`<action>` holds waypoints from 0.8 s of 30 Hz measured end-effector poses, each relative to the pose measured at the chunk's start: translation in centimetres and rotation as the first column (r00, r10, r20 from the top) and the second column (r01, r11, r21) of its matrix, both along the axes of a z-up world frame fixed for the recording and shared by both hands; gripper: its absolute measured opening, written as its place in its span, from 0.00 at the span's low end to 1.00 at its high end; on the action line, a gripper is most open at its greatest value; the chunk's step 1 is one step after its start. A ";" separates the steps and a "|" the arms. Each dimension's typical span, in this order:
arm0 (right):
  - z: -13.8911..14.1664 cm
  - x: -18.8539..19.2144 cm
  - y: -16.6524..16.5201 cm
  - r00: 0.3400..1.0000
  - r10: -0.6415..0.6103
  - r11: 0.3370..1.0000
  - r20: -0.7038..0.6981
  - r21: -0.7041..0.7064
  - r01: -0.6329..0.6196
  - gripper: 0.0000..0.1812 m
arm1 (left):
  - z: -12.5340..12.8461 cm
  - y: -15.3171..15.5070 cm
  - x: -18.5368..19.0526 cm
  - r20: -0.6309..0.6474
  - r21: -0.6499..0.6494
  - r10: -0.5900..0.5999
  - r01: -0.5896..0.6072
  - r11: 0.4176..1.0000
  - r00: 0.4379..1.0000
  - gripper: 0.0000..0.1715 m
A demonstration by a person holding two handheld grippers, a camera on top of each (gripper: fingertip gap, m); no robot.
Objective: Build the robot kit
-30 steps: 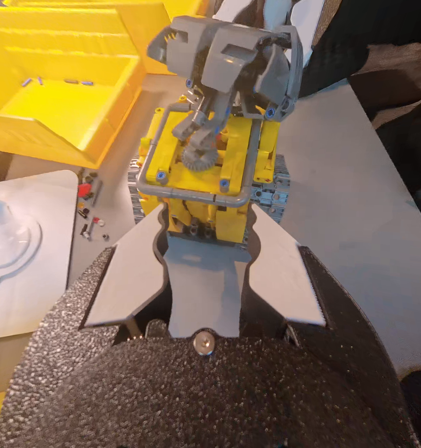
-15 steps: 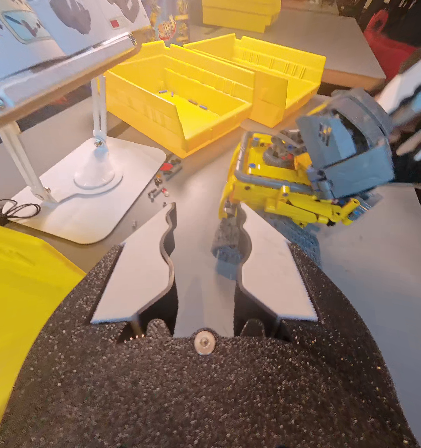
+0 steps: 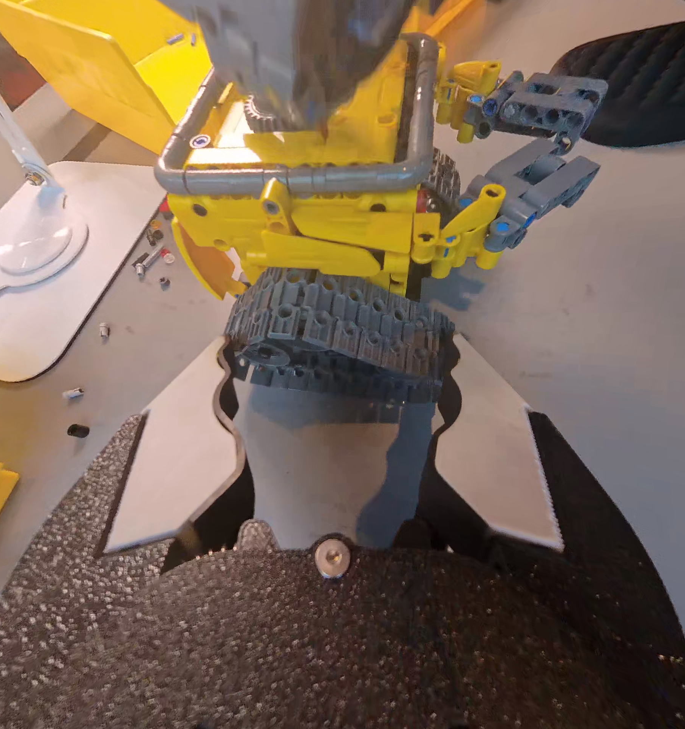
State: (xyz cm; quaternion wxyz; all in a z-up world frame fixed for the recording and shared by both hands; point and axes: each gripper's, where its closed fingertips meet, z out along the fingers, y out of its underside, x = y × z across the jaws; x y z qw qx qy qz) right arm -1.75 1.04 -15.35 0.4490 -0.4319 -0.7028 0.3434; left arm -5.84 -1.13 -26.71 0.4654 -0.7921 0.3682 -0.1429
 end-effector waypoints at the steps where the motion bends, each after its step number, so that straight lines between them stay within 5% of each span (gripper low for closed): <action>1: 0.1 0.1 0.6 0.999 0.008 0.991 0.032 -0.132 -0.003 0.40 | 0.1 0.1 -0.2 0.015 0.008 -0.012 0.012 1.000 1.000 0.60; 4: 0.0 0.1 2.0 0.996 0.043 0.915 0.084 -0.403 -0.006 0.40 | 0.2 0.6 -0.9 0.060 0.029 -0.034 0.032 0.999 0.998 0.58; 7: 0.1 -0.2 2.2 0.996 0.078 0.889 0.042 -0.454 -0.051 0.41 | 0.1 0.7 -1.5 0.081 0.026 -0.040 0.038 0.999 0.996 0.57; 14: 0.4 0.2 2.2 0.996 0.073 0.928 -0.052 -0.362 -0.087 0.40 | 0.2 0.9 -2.9 0.082 0.038 -0.006 0.003 0.999 0.997 0.46; 24: 0.1 1.0 2.1 0.993 0.072 0.957 -0.094 -0.273 -0.095 0.42 | 0.4 0.9 -3.3 0.070 0.064 0.028 -0.032 0.997 0.997 0.43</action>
